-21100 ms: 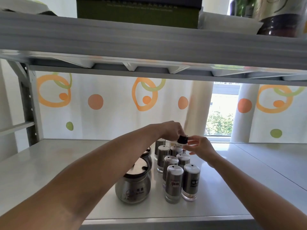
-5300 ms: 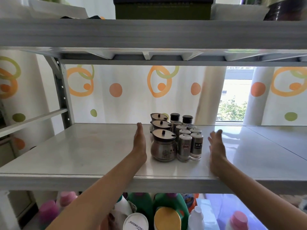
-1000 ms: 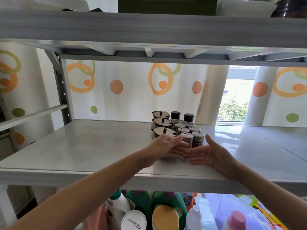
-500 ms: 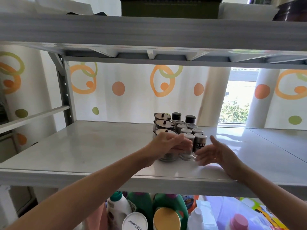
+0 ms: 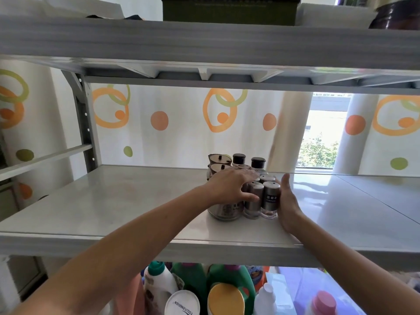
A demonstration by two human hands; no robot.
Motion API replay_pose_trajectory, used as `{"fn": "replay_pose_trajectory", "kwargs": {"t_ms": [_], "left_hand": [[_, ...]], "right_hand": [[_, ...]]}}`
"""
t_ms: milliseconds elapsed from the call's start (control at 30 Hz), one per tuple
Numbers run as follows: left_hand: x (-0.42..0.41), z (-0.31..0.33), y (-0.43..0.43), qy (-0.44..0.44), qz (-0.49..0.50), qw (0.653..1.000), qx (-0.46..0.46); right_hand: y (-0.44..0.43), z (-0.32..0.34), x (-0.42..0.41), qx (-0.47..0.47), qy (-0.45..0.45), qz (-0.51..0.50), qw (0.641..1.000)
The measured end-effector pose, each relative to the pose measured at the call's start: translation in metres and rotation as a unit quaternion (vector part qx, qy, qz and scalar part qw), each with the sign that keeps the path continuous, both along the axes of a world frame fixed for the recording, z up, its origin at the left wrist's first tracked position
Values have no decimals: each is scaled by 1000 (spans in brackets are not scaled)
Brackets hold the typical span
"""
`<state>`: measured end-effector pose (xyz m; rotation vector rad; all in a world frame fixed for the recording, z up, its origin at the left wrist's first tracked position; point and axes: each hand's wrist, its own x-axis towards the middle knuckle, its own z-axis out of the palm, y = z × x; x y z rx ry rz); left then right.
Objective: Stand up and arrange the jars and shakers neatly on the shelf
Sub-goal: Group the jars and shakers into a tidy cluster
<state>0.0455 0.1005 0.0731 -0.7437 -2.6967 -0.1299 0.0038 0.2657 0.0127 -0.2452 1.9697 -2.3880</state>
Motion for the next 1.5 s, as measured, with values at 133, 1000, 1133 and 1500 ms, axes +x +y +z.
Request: {"fn": "replay_pose_trajectory", "kwargs": {"t_ms": [133,1000,1133,1500], "left_hand": [[-3,-4,-3,-17,32,999,7],[-18,9,3,-61,2,993,98],[-38,19,-3,-94,60,984,141],[-86,26,-12,-122,127,982,65]], "right_hand": [[0,1,3,-9,-2,10,1000],[2,-4,-28,-42,16,69,997],[2,1,-33,-50,19,77,996],[2,0,-54,-35,15,96,995]]}}
